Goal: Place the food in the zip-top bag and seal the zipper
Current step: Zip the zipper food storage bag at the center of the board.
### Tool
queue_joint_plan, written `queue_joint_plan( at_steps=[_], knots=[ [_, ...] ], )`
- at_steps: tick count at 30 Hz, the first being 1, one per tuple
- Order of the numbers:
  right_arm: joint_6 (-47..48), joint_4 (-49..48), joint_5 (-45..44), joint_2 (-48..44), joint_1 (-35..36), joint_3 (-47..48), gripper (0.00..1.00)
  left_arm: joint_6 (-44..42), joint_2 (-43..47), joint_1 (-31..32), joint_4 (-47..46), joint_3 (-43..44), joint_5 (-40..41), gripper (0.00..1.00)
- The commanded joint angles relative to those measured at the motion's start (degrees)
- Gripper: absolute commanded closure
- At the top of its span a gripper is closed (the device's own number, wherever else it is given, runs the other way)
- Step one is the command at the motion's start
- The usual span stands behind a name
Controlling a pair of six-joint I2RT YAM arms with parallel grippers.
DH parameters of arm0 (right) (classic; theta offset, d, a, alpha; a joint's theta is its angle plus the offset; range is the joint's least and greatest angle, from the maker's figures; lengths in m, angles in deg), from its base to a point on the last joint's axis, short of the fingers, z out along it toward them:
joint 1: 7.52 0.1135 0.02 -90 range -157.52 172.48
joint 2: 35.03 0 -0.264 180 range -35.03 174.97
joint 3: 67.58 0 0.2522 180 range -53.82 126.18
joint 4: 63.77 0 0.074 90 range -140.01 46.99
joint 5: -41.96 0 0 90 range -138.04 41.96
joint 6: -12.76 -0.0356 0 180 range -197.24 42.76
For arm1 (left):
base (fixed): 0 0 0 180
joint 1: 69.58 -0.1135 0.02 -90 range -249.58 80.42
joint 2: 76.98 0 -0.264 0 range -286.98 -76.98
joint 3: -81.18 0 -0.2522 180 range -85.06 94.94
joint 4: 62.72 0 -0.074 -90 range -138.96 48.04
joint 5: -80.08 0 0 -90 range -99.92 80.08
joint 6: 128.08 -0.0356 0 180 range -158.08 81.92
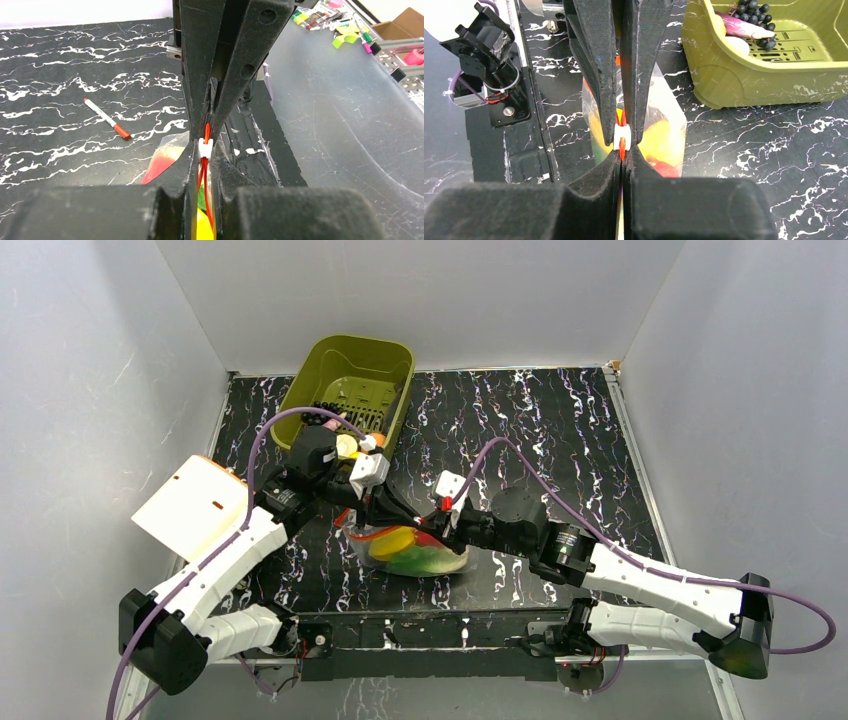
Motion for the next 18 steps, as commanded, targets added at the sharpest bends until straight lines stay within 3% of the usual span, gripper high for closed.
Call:
queue_joint_plan(
  at_steps=[1, 6, 18],
  knots=[
    [0.0, -7.0, -1.0, -2.0, 0.0, 2.5, 1.00, -8.8, 0.3, 0.4, 10.3, 3.3, 0.1, 1.00],
    [0.6, -7.5, -1.9, -3.1, 0.0, 2.2, 1.00, -14.1, 0.1, 0.3, 18.2, 5.6, 2.2, 1.00],
    [0.5, -7.3, -2.0, -5.6, 0.0, 1.1, 1.00, -15.4, 0.3, 0.4, 20.6, 5.5, 4.6, 1.00]
  ],
)
